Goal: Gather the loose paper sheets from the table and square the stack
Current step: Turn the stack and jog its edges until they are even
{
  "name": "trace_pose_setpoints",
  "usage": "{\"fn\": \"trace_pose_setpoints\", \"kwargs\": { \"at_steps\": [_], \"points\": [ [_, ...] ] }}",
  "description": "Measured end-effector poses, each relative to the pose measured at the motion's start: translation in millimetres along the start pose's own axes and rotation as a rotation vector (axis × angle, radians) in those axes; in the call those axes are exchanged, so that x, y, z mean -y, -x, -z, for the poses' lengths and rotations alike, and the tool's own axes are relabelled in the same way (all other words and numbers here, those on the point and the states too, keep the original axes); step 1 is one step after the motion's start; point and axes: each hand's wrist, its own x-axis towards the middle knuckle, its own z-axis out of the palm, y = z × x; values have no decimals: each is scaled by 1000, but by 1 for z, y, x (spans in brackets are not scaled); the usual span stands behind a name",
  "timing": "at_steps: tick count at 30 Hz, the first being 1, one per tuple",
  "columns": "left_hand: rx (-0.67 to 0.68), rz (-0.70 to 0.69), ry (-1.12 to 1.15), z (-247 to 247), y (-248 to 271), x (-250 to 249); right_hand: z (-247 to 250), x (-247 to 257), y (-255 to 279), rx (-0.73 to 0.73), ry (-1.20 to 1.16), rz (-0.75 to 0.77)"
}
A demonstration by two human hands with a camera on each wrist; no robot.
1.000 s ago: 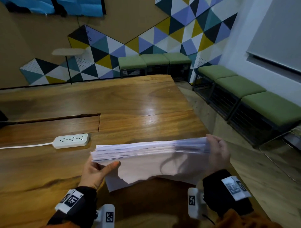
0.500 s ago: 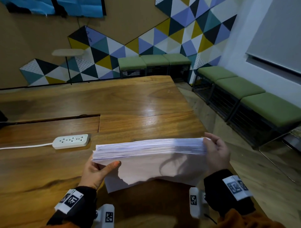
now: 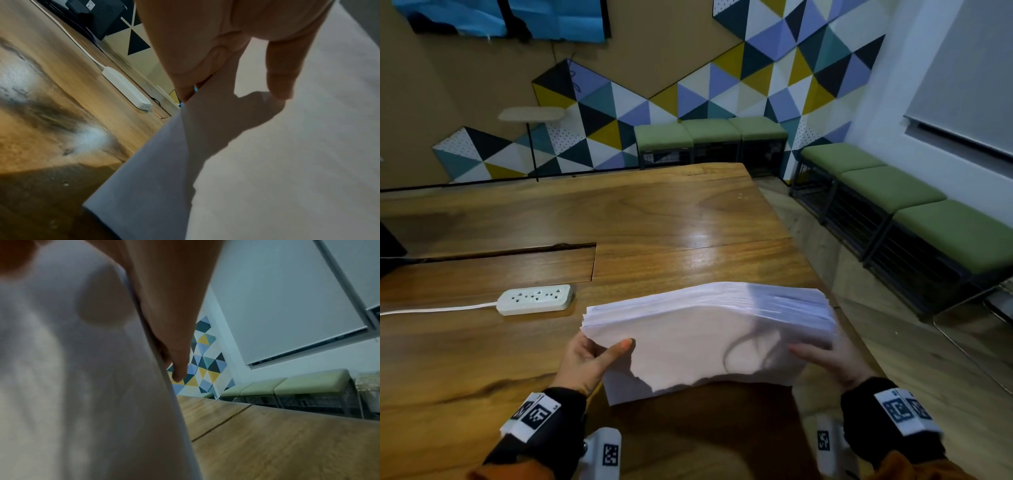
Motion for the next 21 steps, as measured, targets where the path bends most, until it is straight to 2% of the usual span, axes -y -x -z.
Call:
{"fn": "trace_pose_setpoints", "kwargs": {
  "at_steps": [4, 7, 10, 13, 15, 17, 19, 21],
  "points": [
    [-57, -49, 4, -10, 1, -5, -11, -6, -7, -312, 110, 184],
    [-100, -74, 64, -12, 5, -13, -15, 0, -1, -328, 38, 204],
    [-63, -72, 94, -10, 13, -19, -17, 0, 9, -336, 1, 214],
    [-80, -166, 79, -8, 17, -17, -25, 0, 18, -355, -43, 225],
    [-132, -177, 181, -10, 16, -17, -31, 5, 20, -359, -111, 237],
    [-250, -111, 264, -14, 11, -20, -37, 10, 20, -391, -160, 263],
    [-347, -85, 292, -19, 7, -25, -39, 11, 14, -479, -93, 277],
    [-377, -107, 267, -20, 3, -26, -38, 11, 7, -578, -81, 224]
  ]
}}
